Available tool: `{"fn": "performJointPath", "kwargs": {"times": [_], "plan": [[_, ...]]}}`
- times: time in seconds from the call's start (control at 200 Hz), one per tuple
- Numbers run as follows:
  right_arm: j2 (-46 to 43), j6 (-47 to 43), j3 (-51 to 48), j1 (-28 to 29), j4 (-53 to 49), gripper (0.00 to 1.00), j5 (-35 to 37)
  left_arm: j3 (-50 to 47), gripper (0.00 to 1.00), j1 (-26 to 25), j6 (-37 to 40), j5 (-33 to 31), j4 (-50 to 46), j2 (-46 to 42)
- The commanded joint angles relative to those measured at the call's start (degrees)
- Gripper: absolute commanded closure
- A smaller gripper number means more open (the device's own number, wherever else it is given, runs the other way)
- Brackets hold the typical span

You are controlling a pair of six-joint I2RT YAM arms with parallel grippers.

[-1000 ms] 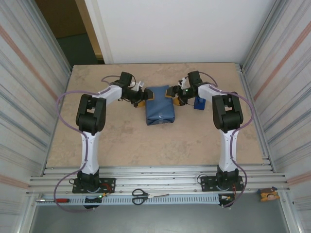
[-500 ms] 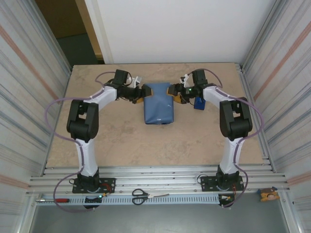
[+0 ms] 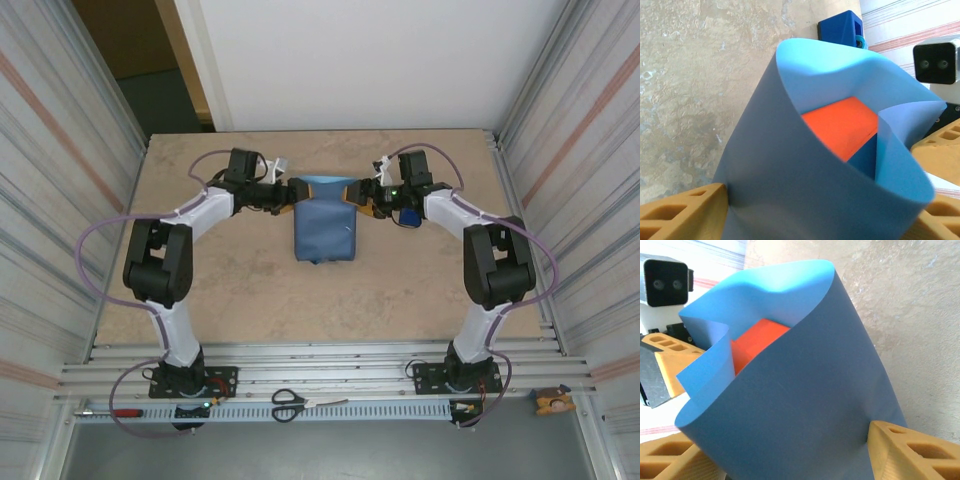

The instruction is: Wrap the gift box in paper

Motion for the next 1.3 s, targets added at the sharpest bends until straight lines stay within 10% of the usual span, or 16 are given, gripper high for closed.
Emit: {"fn": "performJointPath", "kwargs": {"times": [0.0,0.511,1.032,1.298], "plan": [[-4.92,-2.63,-2.03,2.77,1.43,0.30,-2.48,-2.48,0.23,-2.82,-0.59,3.73,1.91,-5.80],[-16.20,-8.80,-14.95,5.90,1.55,0.25,-2.01,-20.69,0.15,-4.09,-0.76,1.24,7.47,-21.81],[-21.77,-14.17,-18.57,16.10,-5.14,0.31,28.27,-26.70,0.09,-8.02,4.90,-9.47,4.70,-31.08],[-22.13,-11.42,-19.60,17.56,-2.68,0.44,29.34,-27.08,0.03,-9.83,7.58,-16.73,1.99,-33.69]]}}
